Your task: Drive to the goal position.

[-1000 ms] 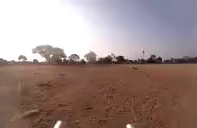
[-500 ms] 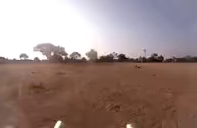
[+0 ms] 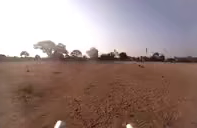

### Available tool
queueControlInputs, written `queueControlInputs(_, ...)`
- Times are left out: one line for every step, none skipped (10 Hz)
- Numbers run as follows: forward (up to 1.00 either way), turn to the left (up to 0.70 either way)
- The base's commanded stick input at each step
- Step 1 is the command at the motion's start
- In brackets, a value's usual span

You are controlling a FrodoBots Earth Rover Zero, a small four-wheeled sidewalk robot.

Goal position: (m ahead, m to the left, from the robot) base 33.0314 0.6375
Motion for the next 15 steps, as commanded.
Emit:
queueControlInputs(1.0, 0.0)
queueControlInputs(1.0, 0.0)
queueControlInputs(1.0, 0.0)
queueControlInputs(1.0, 0.0)
queueControlInputs(1.0, 0.0)
queueControlInputs(1.0, -0.28)
queueControlInputs(1.0, -0.4)
queueControlInputs(1.0, -0.4)
queueControlInputs(1.0, -0.4)
queueControlInputs(1.0, -0.4)
queueControlInputs(1.0, -0.4)
queueControlInputs(1.0, -0.3)
queueControlInputs(1.0, -0.1)
queueControlInputs(1.0, 0.0)
queueControlInputs(1.0, 0.0)
